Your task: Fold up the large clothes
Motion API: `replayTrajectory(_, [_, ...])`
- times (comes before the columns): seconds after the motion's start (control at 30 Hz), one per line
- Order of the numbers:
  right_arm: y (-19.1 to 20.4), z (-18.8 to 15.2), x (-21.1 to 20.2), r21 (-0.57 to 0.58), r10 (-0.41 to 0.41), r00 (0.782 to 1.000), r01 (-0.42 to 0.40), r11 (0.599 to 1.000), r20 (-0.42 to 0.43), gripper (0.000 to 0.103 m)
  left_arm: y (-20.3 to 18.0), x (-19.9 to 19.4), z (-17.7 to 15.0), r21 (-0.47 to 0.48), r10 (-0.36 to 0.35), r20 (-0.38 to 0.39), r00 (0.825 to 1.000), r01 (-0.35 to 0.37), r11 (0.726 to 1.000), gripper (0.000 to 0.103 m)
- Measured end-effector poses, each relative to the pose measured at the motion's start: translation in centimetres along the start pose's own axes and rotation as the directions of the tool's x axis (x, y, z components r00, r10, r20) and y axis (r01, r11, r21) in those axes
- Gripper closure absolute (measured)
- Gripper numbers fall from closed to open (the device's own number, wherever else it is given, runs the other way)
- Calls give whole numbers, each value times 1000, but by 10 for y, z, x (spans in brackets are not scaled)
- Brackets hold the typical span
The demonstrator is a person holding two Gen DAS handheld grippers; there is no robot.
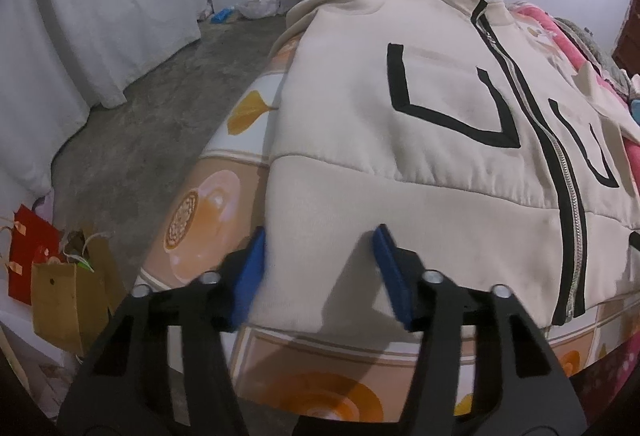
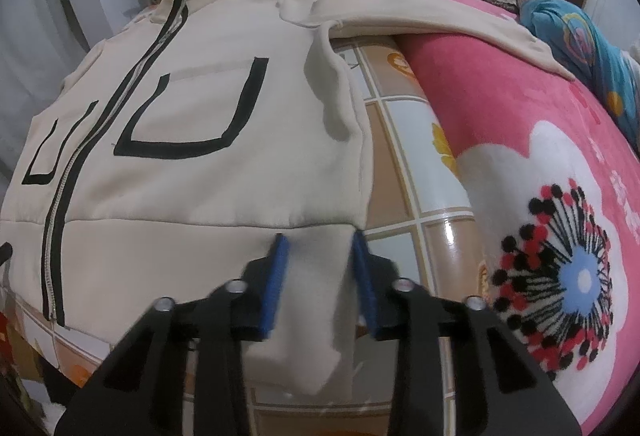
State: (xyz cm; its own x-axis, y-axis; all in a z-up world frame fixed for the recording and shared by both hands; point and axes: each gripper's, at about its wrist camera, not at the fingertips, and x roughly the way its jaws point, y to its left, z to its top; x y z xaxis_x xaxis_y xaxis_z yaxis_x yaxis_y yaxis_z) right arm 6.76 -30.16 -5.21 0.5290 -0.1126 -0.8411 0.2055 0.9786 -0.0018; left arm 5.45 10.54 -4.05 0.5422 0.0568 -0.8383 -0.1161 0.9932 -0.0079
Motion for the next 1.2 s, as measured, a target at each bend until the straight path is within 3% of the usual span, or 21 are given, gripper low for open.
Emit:
replayTrajectory(0.07, [-4, 0, -2, 13, 13, 1000, -13, 1000, 5, 88, -2, -1, 1, 18, 7, 19, 1000, -8, 1000, 81])
replayTrajectory(0.17, [-11, -1, -8, 35, 49, 999, -50, 998, 15, 95, -5, -3, 2, 49, 11, 41, 999, -13, 999, 93])
replayTrajectory(0.47, [-20, -19, -37, 41, 127, 989, -130, 991, 73, 97, -1, -35, -5, 84, -14, 115, 993, 4, 996, 94])
replayTrajectory(0.83, [-40, -84, -84, 80, 169, 984, -173, 982, 58, 97, 13, -78, -57, 131, -20, 62, 998, 12, 991, 94])
replayTrajectory(1.1, [-51, -110, -88, 81, 107, 994, -106, 991, -7, 97, 20, -79, -85, 134, -46, -27, 999, 49, 990, 89])
replayTrajectory(1.2, [-48, -105, -99, 42, 38, 999, -39, 998, 32, 90, 29, -79, -78, 104, -71, -35, 997, 74, 992, 87])
